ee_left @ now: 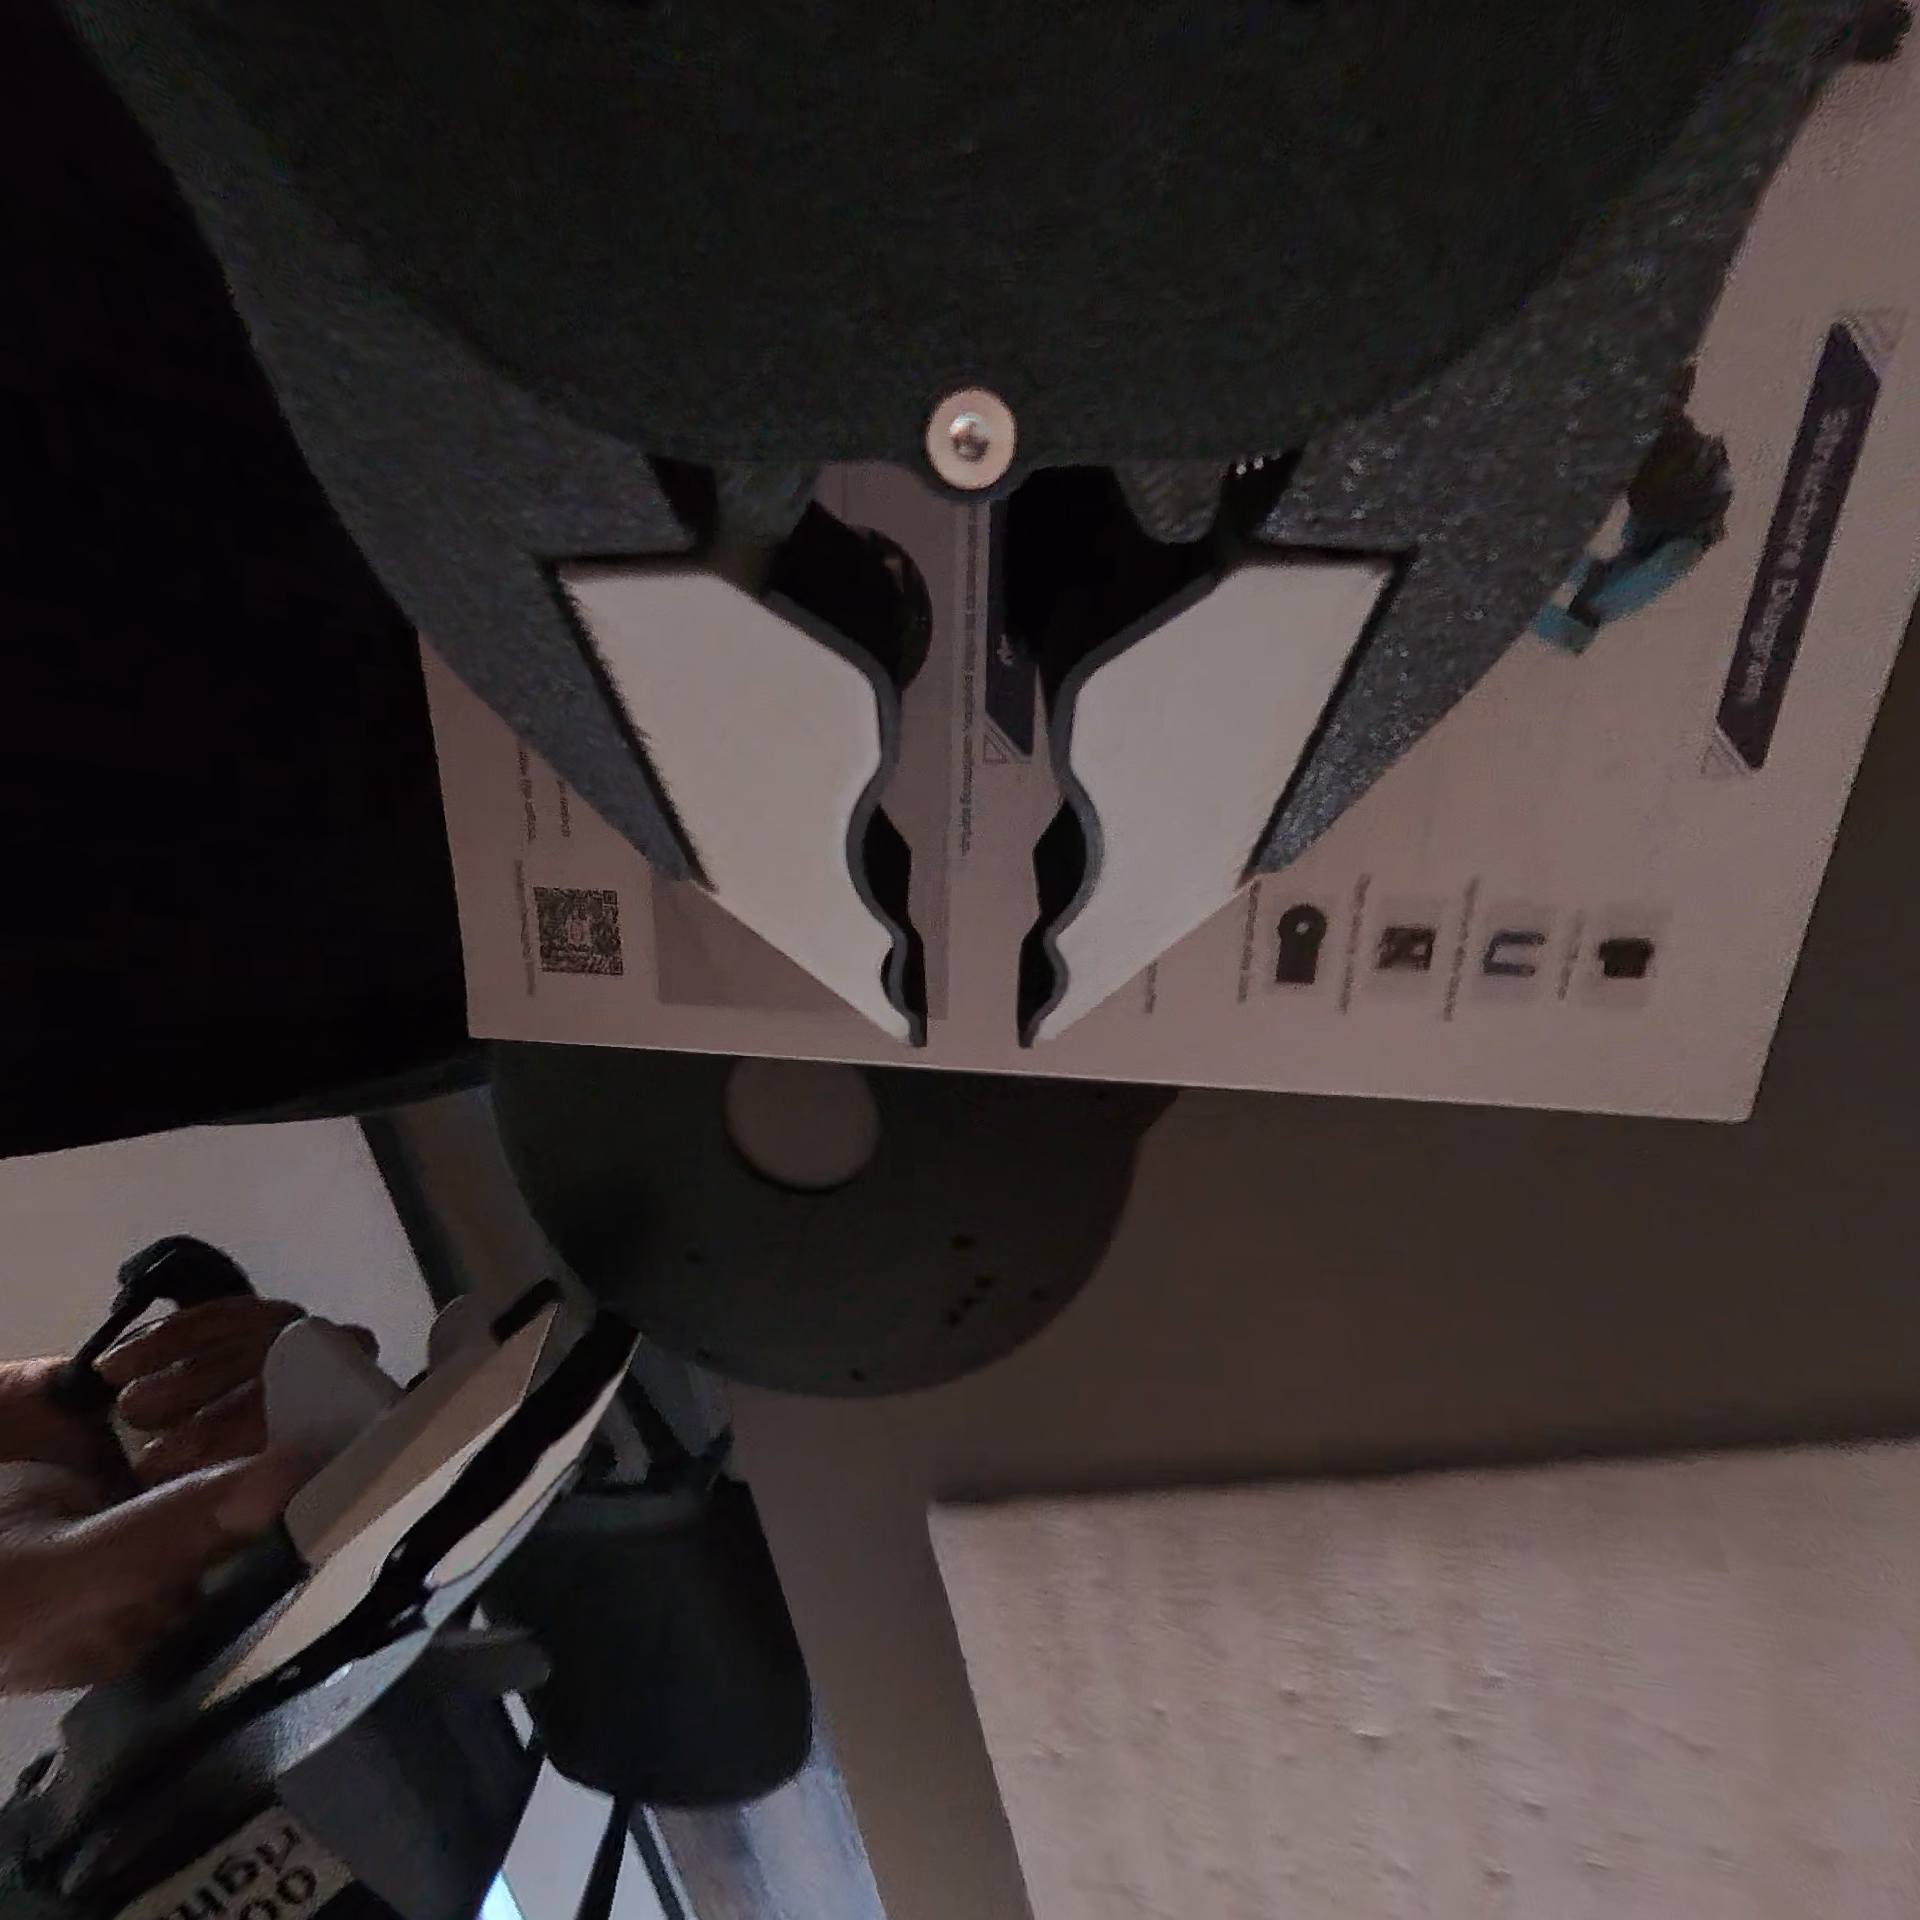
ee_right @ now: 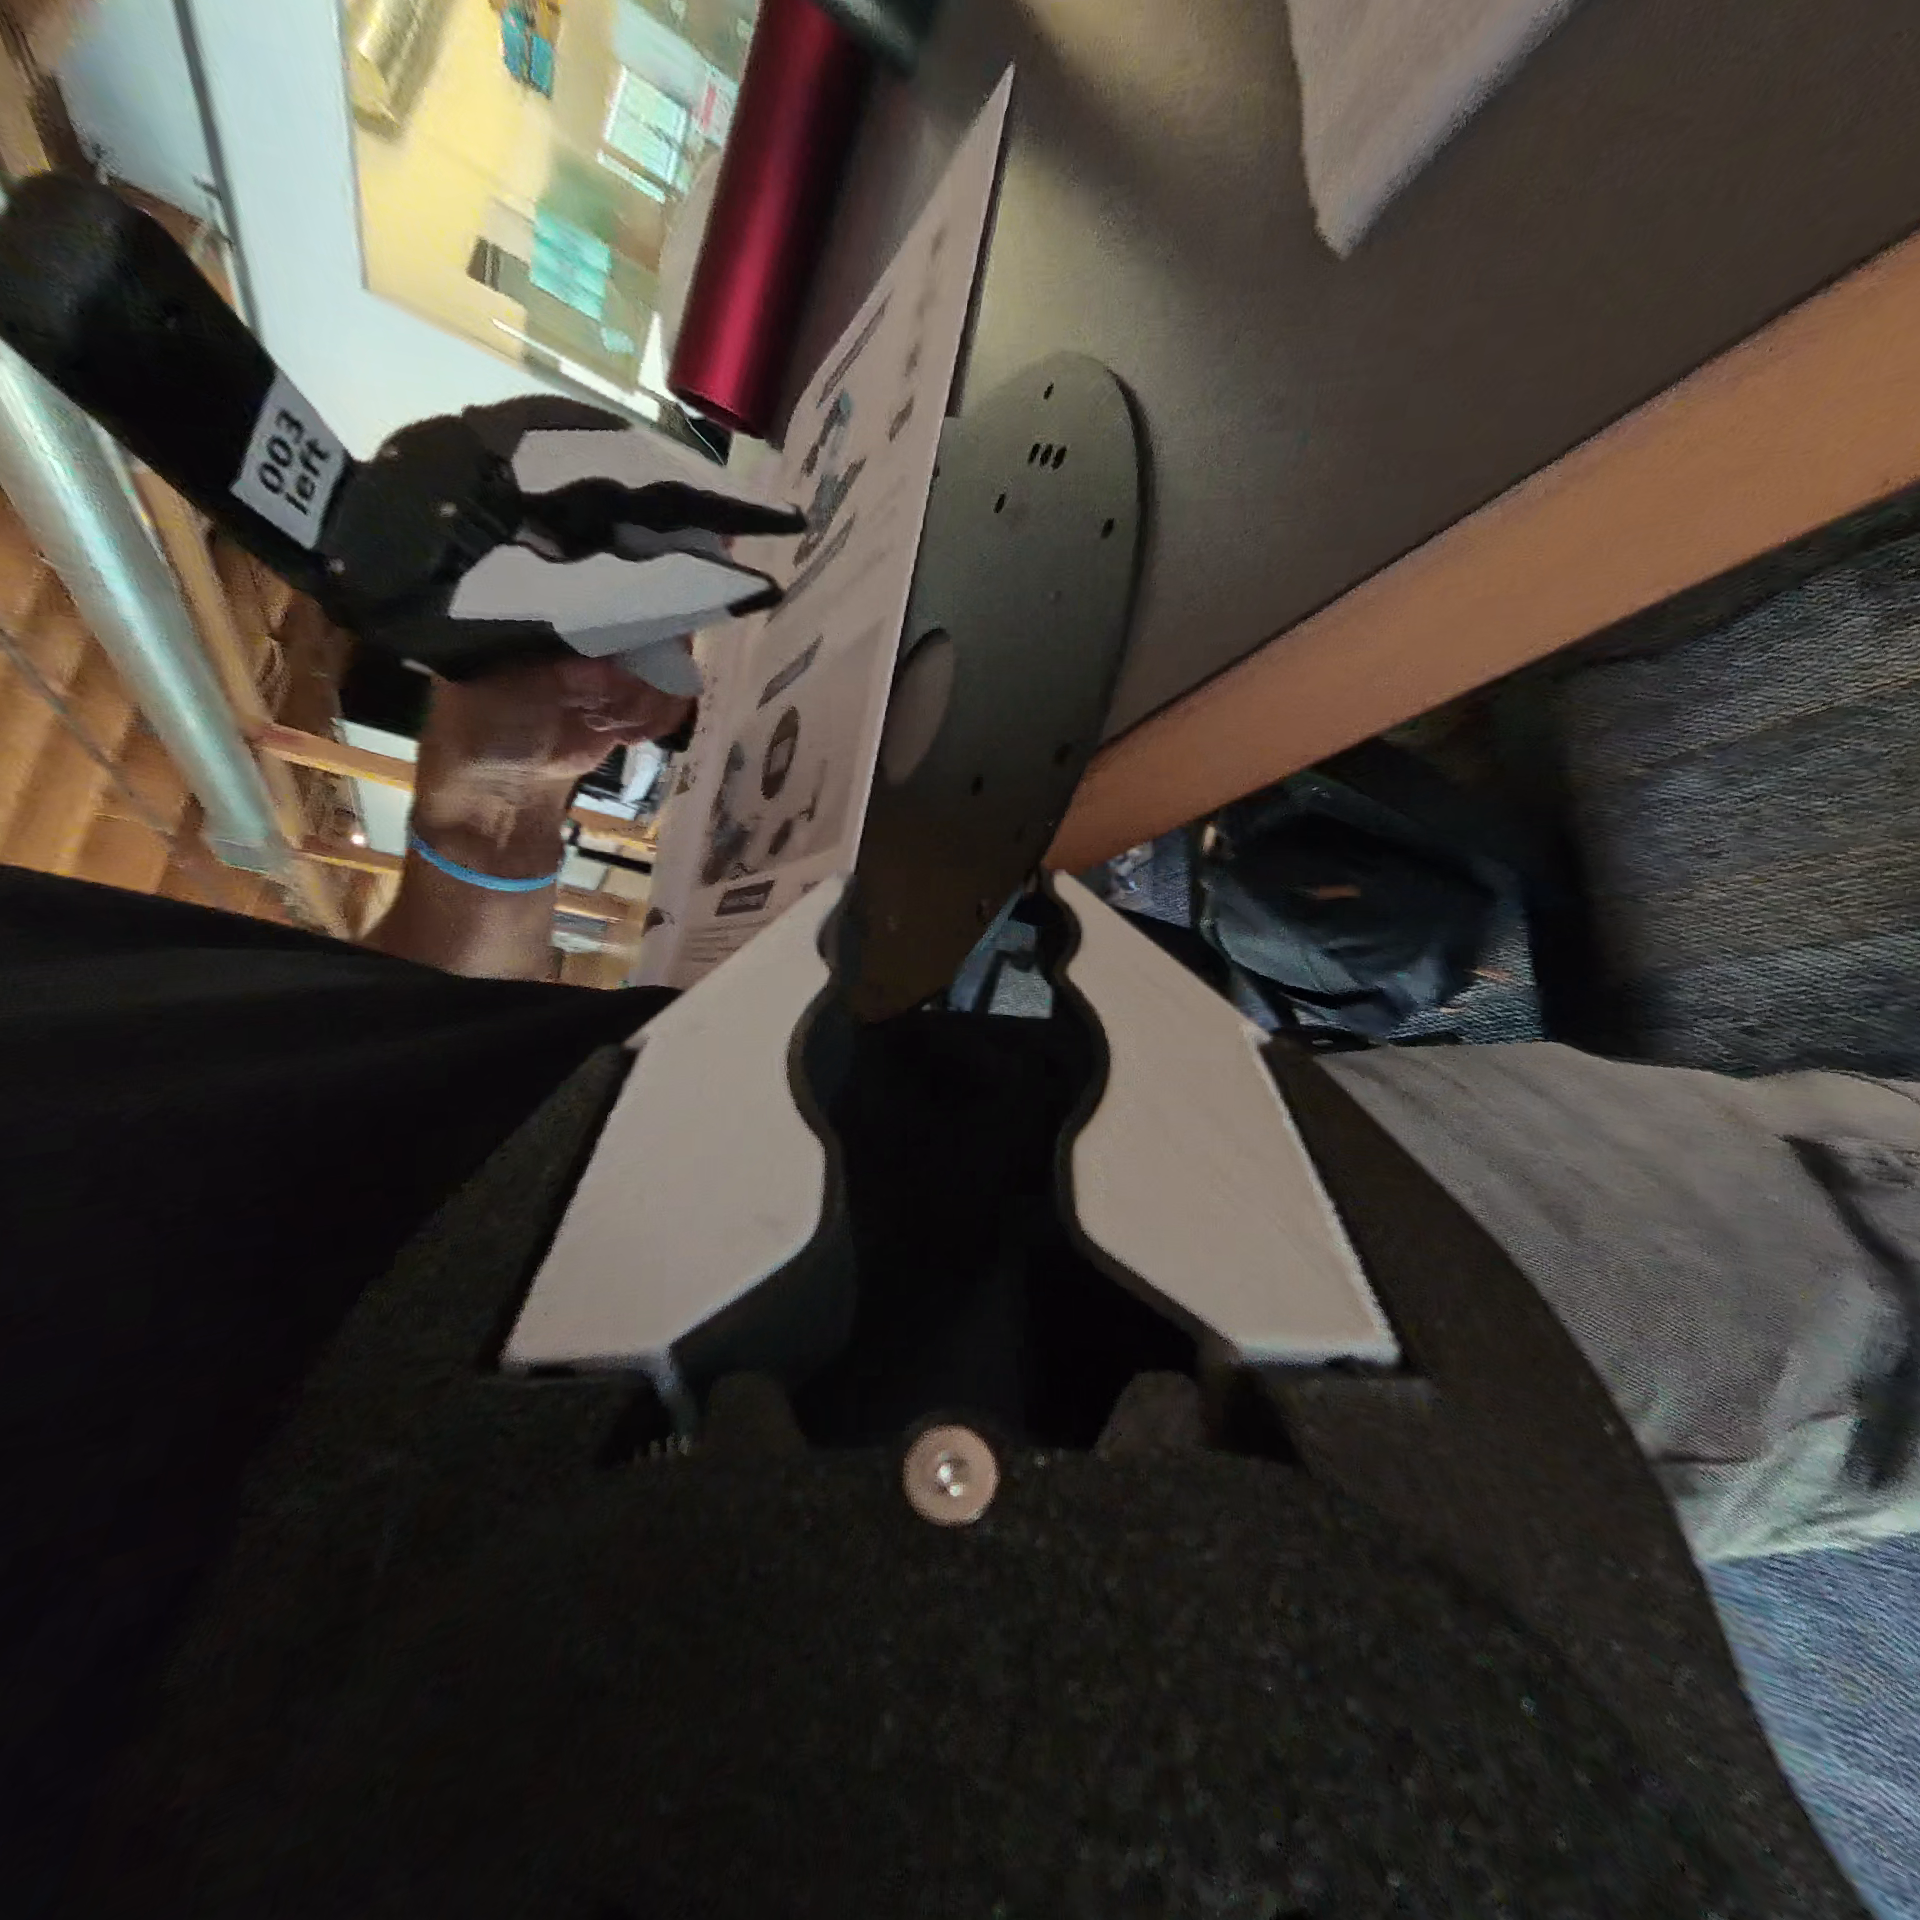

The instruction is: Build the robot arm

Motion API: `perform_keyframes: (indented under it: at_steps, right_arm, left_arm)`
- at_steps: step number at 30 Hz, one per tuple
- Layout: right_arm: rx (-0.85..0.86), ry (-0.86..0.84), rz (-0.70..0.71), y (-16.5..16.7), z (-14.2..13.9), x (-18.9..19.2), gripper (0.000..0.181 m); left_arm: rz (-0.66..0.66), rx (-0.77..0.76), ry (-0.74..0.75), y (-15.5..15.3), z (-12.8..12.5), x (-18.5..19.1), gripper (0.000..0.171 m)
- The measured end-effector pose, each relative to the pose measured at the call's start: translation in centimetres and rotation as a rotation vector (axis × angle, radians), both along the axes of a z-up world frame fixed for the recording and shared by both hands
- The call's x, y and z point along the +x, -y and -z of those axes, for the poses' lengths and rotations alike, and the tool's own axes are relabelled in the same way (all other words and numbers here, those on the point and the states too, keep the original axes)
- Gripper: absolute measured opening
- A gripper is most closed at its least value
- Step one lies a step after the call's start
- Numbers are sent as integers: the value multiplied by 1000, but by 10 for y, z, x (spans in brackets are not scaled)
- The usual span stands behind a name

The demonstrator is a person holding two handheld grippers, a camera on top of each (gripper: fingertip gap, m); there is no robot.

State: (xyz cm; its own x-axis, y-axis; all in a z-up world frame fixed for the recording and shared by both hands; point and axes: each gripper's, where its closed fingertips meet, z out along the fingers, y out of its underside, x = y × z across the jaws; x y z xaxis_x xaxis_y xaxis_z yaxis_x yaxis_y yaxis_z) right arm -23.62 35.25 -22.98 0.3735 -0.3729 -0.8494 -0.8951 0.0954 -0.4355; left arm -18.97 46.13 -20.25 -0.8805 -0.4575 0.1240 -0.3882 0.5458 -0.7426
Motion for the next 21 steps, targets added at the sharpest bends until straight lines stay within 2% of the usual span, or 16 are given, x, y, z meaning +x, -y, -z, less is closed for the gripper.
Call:
perform_keyframes:
  at_steps: [3, 6, 8, 10, 11, 13, 16, 18, 21]
  right_arm:
    - [-13, -11, 6, -1, 2, 1, 34]
    - [8, -64, 22, -3, 5, 1, 34]
    - [54, -88, 29, -6, 4, 2, 26]
    - [45, -116, 40, -5, 9, 3, 10]
    - [47, -122, 34, -4, 9, 3, 8]
    - [11, -132, 13, -3, 9, 1, 8]
    - [-130, -106, -9, 8, 9, 1, 10]
    - [-130, -89, 9, 15, -3, 10, 9]
    - [-98, 0, 14, 18, -38, 34, 7]
  left_arm:
    - [5, 17, 24, -2, -5, 1, 16]
    - [-81, 26, -9, -35, -3, 1, 16]
    - [-126, 52, -49, -61, 9, -5, 16]
    - [-154, 89, -79, -84, 24, -13, 16]
    - [-166, 82, -76, -91, 26, -15, 13]
    - [-186, 74, -73, -102, 27, -17, 6]
    - [-191, 102, -59, -115, 27, -15, 4]
    - [-201, 84, -63, -117, 27, -14, 5]
    - [-209, 75, -53, -117, 25, -13, 6]
